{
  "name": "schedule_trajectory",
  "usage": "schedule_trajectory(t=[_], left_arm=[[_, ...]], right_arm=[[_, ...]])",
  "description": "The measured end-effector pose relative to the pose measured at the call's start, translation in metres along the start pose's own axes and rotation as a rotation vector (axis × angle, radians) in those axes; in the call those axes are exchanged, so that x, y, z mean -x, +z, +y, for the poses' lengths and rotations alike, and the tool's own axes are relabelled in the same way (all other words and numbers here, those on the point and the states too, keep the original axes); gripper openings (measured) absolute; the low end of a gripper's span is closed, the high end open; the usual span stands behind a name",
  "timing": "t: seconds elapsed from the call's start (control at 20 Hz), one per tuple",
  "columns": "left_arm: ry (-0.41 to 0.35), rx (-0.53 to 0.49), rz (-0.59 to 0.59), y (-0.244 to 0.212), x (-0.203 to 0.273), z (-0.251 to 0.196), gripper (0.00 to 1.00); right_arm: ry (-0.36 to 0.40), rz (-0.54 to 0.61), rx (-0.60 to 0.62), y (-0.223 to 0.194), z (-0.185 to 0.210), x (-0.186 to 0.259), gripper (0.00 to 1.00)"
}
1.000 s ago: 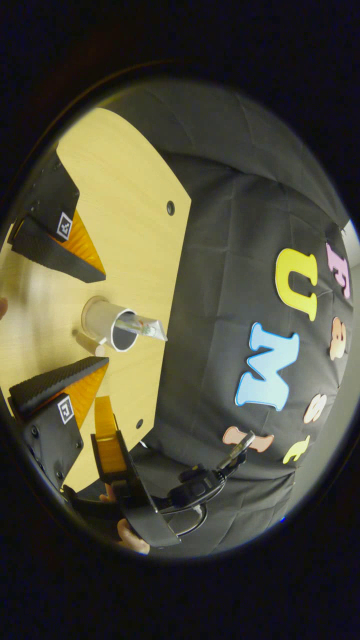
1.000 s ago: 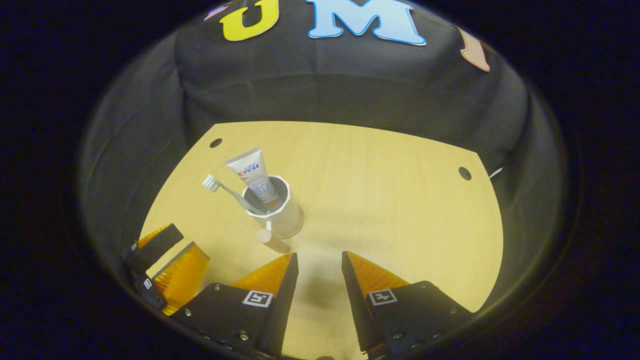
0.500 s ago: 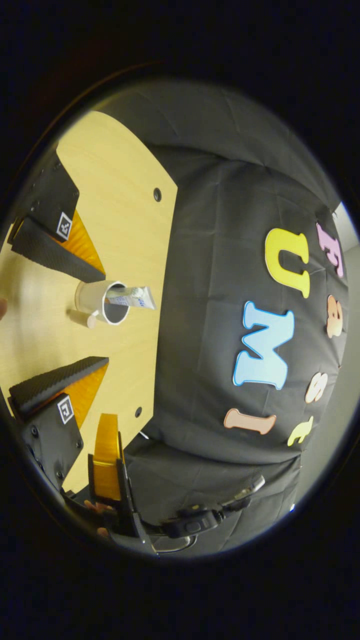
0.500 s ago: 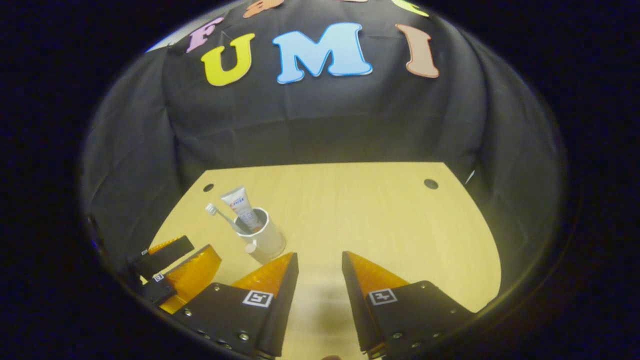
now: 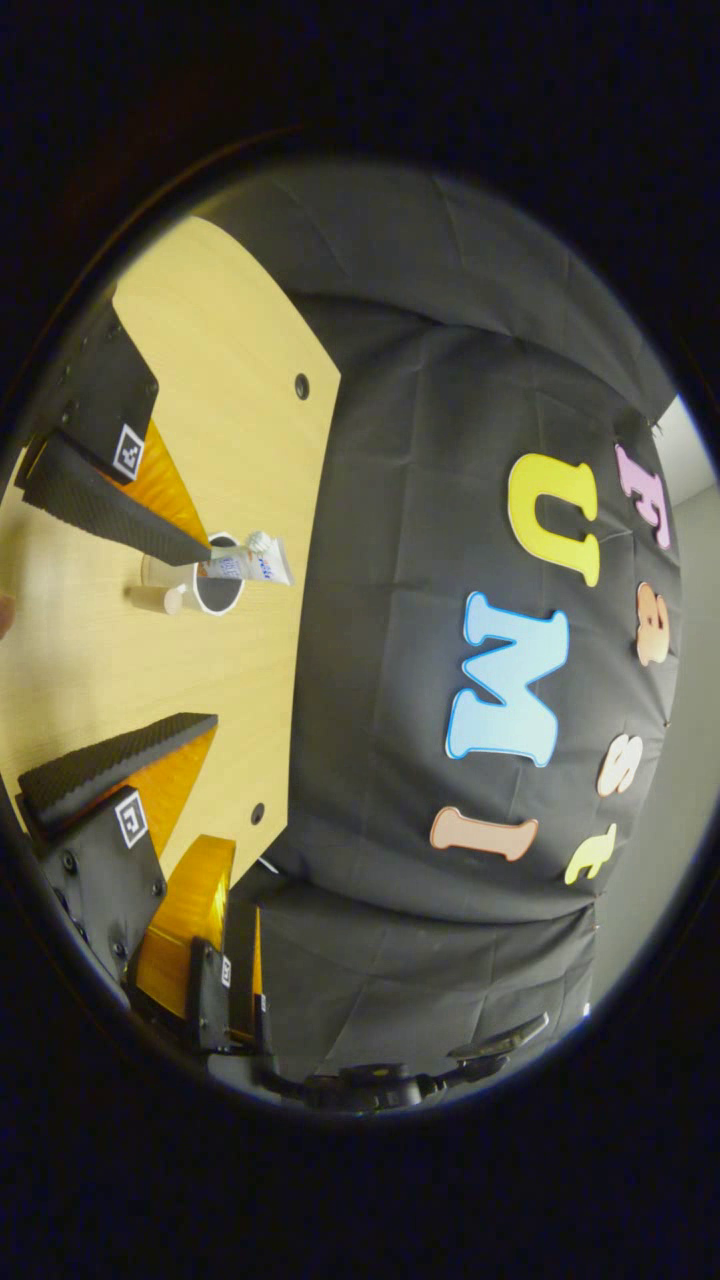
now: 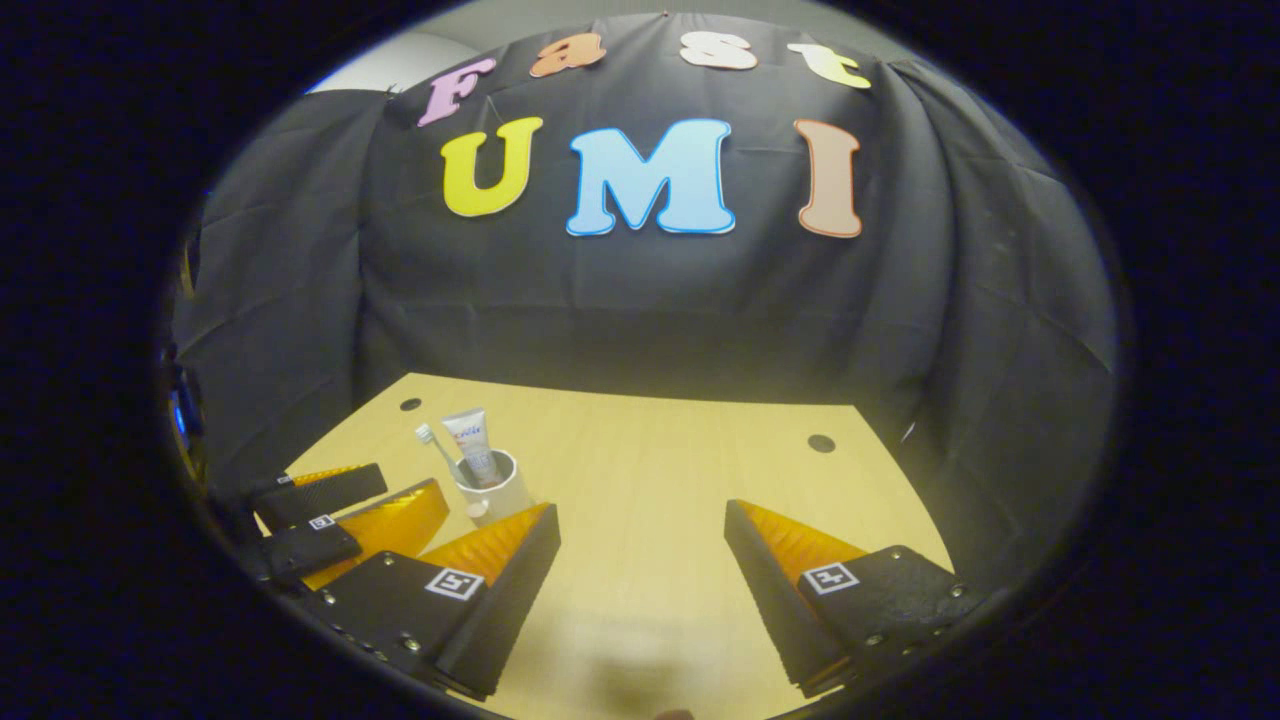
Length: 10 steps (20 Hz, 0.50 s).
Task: Put the toothbrush and toothpaste on the desktop into the cup, then pick up the cup and place it on the coaster on the desktop.
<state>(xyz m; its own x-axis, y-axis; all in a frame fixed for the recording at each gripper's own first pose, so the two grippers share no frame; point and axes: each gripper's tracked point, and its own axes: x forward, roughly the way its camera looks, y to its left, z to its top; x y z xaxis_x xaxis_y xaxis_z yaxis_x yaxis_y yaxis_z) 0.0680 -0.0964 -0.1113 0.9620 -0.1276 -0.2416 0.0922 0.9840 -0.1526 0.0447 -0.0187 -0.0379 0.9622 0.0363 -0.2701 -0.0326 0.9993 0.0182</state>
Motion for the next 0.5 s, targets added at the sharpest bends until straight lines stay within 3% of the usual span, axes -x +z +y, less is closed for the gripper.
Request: schedule_trajectory(t=[0.25, 0.5], left_arm=[[0.004, -0.024, -0.057, 0.014, 0.009, -0.009, 0.96], [0.006, -0.045, -0.091, 0.025, 0.022, -0.008, 0.96]], right_arm=[[-0.028, -0.142, 0.061, 0.002, 0.002, 0.015, 1.0], [-0.058, -0.245, 0.085, 0.037, 0.005, 0.02, 0.99]])
